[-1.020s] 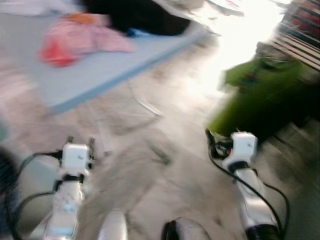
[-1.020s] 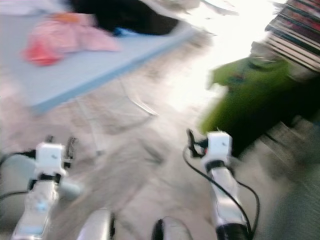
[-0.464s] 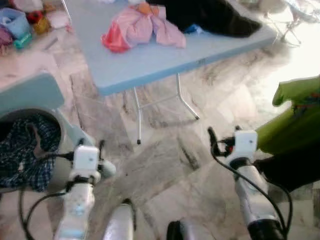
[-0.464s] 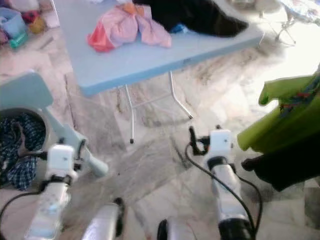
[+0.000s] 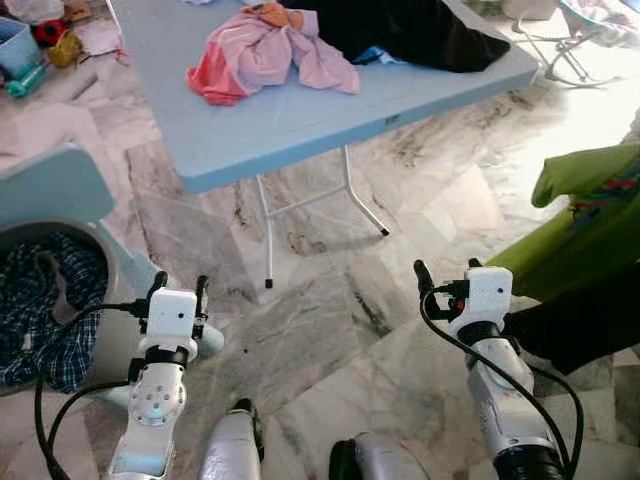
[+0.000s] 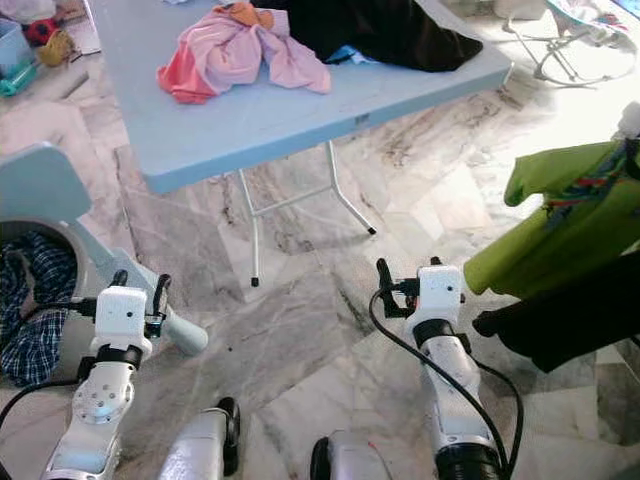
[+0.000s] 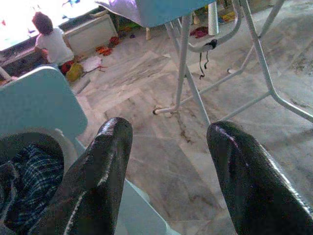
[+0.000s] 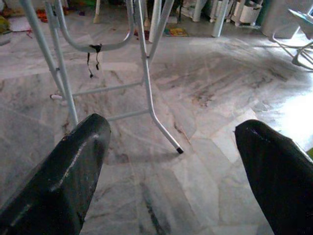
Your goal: Hang hanger
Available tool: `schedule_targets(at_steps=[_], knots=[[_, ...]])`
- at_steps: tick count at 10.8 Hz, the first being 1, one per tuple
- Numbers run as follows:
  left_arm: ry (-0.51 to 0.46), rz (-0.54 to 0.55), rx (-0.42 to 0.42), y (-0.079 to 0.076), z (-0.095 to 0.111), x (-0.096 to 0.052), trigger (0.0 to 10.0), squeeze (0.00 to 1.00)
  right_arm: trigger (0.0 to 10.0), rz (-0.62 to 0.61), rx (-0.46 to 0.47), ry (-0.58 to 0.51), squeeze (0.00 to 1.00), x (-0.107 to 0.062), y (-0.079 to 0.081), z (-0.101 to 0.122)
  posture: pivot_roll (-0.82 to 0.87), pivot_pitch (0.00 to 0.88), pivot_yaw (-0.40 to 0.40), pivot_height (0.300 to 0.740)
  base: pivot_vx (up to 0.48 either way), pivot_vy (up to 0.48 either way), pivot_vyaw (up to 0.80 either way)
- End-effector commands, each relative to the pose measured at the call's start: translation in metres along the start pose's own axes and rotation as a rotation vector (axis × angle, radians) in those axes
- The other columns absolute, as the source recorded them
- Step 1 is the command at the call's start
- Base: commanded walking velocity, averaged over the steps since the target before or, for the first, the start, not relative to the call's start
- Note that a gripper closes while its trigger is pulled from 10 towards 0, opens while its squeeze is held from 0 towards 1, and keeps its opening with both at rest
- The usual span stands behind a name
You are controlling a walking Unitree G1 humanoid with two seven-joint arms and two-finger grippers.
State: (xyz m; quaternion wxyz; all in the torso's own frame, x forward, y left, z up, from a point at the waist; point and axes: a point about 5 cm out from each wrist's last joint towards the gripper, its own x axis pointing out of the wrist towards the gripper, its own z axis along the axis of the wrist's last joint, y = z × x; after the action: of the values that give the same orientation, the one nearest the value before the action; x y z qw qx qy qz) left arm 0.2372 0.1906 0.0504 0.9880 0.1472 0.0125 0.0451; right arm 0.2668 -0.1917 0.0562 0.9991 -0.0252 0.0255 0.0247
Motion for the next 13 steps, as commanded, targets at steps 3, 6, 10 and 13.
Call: schedule_targets(at_steps=[3, 6, 10, 13], knots=[[0.037, 0.003, -0.011, -0.0041, -0.0058, -0.0033, 10.0, 0.0, 10.0, -0.004, -0.003, 0.005, 0.0, -0.0015, -0.0019, -0.0021, 0.08, 0.17, -0.077, 0.74, 0.0, 0.0, 0.8], [0.028, -0.008, -0.036, -0.0067, -0.0031, -0.0001, 10.0, 0.0, 10.0, -0.013, 0.002, 0.0, 0.0, 0.0002, -0.0041, -0.0007, 0.07, 0.163, -0.076, 0.74, 0.0, 0.48, 0.16], [0.026, -0.011, -0.039, -0.0089, -0.0022, 0.0017, 10.0, 0.0, 10.0, -0.014, 0.007, -0.004, 0.0, 0.0009, -0.005, 0.0002, 0.07, 0.163, -0.076, 0.74, 0.0, 0.48, 0.0], [0.018, 0.005, -0.024, -0.0081, -0.0016, 0.0024, 10.0, 0.0, 10.0, -0.012, 0.007, -0.005, 0.0, 0.0021, -0.005, 0.0004, 0.07, 0.162, -0.078, 0.74, 0.0, 0.401, 0.0]])
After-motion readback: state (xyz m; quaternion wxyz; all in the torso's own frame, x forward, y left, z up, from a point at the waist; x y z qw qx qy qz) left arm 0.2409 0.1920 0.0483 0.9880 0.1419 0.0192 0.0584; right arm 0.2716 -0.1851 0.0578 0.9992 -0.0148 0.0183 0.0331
